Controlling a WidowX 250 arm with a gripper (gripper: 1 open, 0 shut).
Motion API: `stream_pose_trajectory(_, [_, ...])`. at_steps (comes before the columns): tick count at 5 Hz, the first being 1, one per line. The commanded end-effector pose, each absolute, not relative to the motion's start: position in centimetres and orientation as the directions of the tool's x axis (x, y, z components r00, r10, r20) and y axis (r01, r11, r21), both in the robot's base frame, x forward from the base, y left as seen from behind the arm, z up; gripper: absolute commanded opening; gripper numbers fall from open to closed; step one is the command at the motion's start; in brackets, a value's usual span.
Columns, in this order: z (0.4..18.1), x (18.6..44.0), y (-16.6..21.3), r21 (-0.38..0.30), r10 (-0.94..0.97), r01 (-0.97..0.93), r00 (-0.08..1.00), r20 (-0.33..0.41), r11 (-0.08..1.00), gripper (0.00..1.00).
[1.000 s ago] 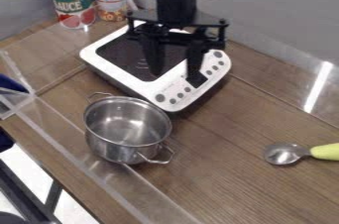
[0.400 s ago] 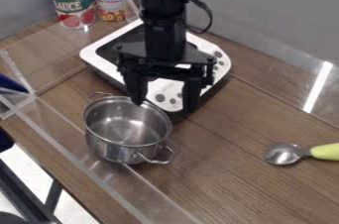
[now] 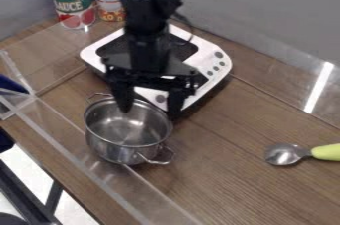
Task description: Put silver pot on the white and black stove top
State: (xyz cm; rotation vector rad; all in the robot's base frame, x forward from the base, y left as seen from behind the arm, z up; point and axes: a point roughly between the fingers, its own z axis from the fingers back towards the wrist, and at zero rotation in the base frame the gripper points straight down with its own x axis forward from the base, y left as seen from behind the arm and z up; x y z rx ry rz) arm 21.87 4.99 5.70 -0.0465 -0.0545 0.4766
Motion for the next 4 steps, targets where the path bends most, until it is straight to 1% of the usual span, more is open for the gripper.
stream_pose_trajectory(1, [5.09, 22.0, 6.34, -0.071, 0.465, -0.461, 0.883, 0.058, 0.885, 1.0])
stream_pose_trajectory(3, [4.32, 22.07, 5.67, -0.078, 0.384, -0.379, 0.922, 0.055, 0.922, 1.0])
stream_pose_trajectory(4, [4.2, 22.11, 6.17, -0.077, 0.398, -0.394, 0.916, 0.054, 0.916, 1.0])
